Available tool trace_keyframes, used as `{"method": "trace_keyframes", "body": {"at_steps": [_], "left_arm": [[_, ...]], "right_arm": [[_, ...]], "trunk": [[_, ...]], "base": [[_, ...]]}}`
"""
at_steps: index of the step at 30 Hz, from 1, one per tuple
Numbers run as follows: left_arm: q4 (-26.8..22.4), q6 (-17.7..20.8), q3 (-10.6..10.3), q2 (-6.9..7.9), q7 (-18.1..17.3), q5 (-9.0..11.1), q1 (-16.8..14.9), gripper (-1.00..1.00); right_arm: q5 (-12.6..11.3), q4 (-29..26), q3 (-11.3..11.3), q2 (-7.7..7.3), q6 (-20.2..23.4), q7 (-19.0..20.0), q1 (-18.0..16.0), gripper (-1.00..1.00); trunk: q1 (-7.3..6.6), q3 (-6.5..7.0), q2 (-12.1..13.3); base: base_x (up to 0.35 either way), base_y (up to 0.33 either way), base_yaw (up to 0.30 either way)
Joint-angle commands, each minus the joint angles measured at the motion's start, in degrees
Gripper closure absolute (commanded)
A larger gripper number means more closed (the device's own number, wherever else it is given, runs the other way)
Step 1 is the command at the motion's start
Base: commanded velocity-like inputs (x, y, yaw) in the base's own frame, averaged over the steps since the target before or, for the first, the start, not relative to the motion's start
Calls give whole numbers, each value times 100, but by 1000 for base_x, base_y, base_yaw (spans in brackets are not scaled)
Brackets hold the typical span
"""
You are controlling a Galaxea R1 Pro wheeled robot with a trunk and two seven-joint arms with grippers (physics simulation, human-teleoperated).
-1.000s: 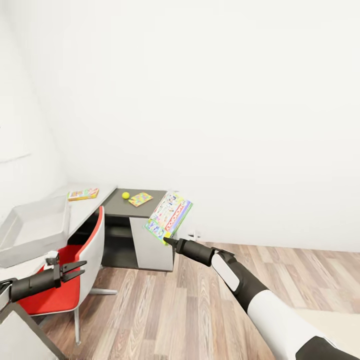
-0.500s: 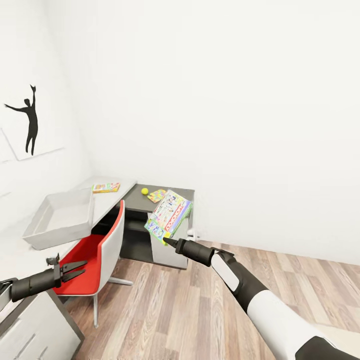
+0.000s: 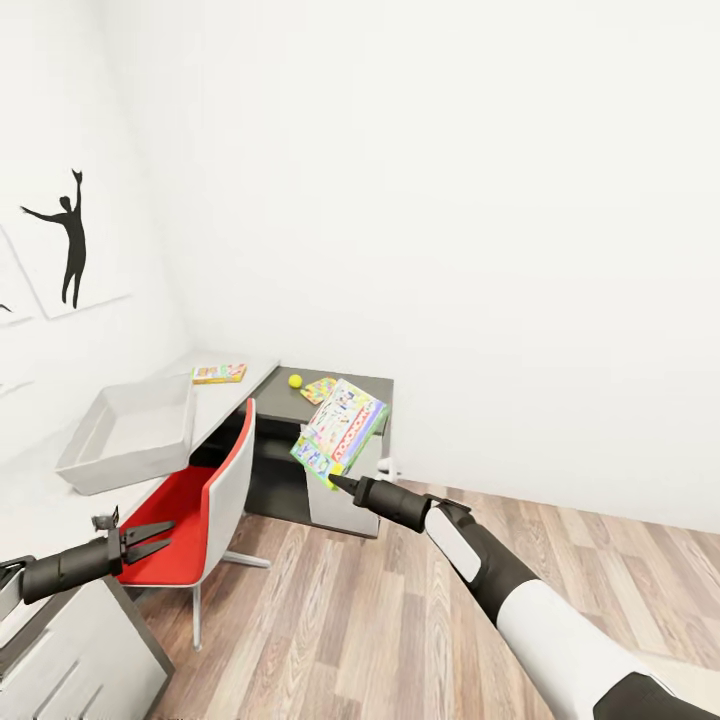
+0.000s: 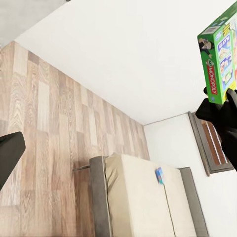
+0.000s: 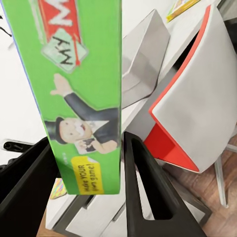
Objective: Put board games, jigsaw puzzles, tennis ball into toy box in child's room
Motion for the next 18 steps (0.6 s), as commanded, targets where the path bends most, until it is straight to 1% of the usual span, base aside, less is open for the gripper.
{"method": "trace_keyframes", "body": {"at_steps": [1, 6, 18], "left_arm": [[2, 61, -23, 3, -17, 29, -5, -100], [2, 56, -23, 3, -15, 31, -5, -100], [3, 55, -23, -5, -2, 30, -5, -100]], "right_arm": [[-60, 0, 4, 3, 45, -6, -6, 100], [-51, 0, 4, 14, 45, -21, -6, 100], [-39, 0, 4, 24, 51, -25, -6, 100]], "trunk": [[4, -13, -13], [4, -13, -13], [4, -13, -13]], "base": [[0, 0, 168], [0, 0, 247], [0, 0, 286]]}}
